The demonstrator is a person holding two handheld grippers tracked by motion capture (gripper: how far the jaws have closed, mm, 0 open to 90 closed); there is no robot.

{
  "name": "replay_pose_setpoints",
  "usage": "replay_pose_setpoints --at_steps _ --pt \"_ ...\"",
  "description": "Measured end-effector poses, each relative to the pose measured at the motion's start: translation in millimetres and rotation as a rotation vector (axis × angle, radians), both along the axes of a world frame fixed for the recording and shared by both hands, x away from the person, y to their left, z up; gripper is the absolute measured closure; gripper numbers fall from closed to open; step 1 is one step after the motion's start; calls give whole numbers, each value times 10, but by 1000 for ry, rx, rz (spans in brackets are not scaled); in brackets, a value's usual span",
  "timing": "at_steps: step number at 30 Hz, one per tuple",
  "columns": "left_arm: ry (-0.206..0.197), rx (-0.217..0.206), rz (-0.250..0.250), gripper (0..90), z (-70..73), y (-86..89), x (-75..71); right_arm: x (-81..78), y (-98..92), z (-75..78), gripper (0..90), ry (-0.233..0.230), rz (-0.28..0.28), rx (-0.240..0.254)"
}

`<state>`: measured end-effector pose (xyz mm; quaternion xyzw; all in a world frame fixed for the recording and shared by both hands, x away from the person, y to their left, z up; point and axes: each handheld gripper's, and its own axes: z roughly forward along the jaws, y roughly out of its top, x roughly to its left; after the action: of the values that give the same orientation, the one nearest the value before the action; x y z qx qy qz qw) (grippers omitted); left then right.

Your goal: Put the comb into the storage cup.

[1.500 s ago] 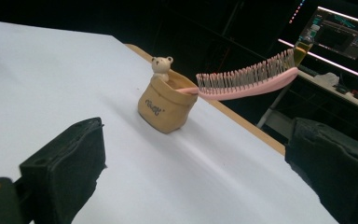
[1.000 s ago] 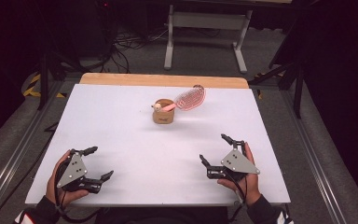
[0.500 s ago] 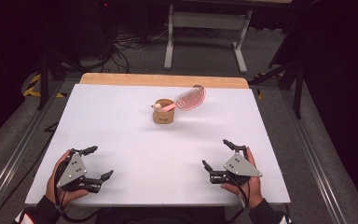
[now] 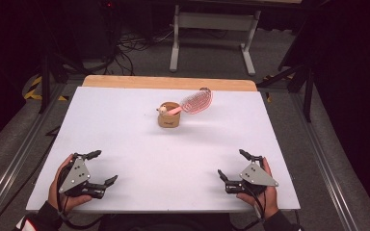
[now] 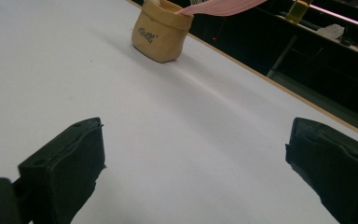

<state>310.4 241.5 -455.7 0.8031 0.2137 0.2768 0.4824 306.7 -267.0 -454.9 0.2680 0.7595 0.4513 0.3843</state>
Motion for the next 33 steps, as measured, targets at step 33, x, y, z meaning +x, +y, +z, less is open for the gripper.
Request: replay_pose_setpoints --at_steps 33 --pt "-10 4 -8 69 13 -15 -2 -52 -96 0 43 1 -28 15"
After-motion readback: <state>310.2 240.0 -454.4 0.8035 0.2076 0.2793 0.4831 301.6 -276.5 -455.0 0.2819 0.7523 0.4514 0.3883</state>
